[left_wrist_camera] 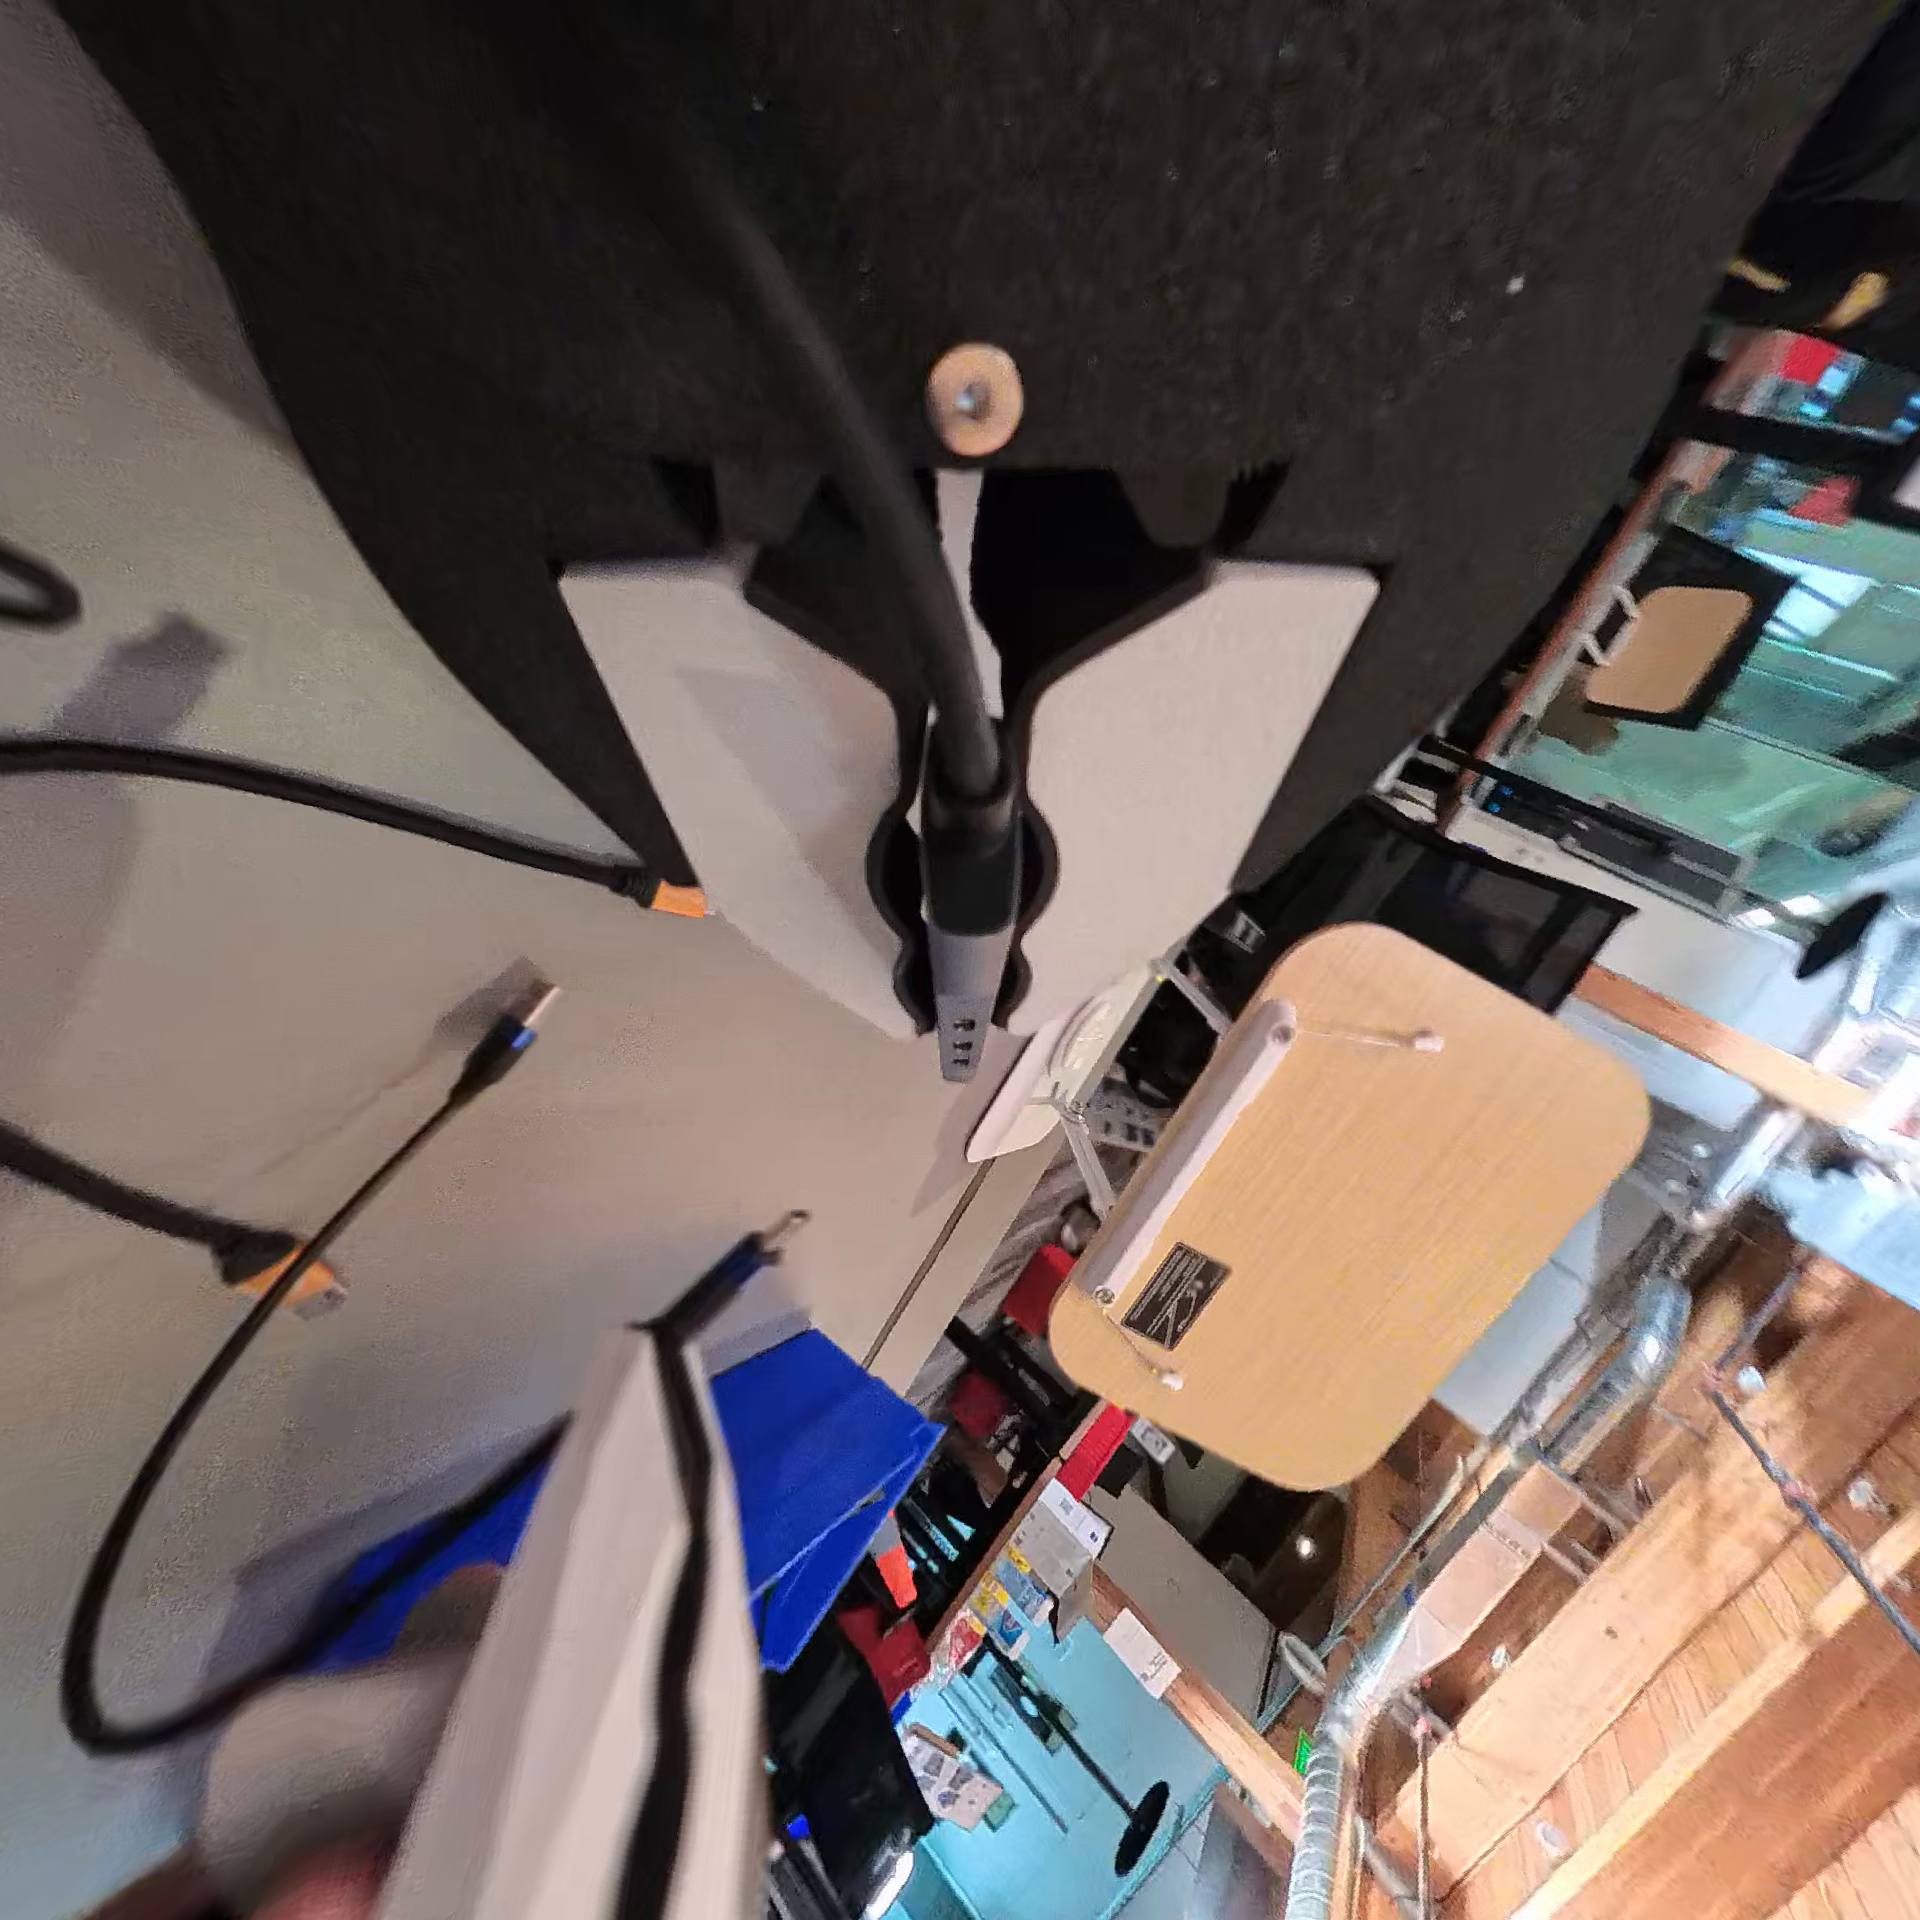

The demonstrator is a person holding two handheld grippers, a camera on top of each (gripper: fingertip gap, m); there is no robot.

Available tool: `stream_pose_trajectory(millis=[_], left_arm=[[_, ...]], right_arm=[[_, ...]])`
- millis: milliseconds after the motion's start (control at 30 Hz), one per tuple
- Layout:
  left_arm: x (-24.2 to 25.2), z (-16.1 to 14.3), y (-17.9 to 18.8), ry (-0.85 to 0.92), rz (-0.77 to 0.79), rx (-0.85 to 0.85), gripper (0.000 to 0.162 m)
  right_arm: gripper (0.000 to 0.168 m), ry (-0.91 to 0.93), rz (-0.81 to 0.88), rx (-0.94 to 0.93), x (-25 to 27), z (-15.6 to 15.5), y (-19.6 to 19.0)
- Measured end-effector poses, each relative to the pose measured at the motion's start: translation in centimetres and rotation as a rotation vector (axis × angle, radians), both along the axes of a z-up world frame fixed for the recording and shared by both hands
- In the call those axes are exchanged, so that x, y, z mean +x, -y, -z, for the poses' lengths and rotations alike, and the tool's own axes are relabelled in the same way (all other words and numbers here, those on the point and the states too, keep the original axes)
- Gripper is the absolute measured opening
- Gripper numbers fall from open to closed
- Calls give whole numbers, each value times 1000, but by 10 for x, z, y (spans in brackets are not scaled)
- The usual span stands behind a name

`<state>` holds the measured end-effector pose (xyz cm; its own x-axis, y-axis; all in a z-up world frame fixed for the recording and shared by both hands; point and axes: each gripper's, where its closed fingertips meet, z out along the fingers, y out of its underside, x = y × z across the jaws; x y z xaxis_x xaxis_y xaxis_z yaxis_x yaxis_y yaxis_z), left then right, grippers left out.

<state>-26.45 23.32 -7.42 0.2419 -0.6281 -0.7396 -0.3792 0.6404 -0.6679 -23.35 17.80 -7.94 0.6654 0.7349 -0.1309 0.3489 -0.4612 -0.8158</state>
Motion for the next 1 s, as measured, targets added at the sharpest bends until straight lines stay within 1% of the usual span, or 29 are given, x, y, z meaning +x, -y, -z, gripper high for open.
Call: stream_pose_trajectory(millis=[167, 300, 400, 667, 1000], left_arm=[[8, 6, 13, -111, 19, 174, 10], [13, 10, 19, -155, 30, 234, 10], [15, 16, 21, -183, 34, 260, 10], [18, 24, 24, -222, 43, 265, 10], [18, 27, 27, -255, 43, 302, 10]], right_arm=[[4, 13, 9, -91, -3, 8, 3], [4, 6, 14, -117, -4, 11, 4], [4, -8, 8, -122, -7, 8, 5], [4, 7, -1, -143, -8, 18, 4], [5, 38, 7, -168, -6, 24, 6]])
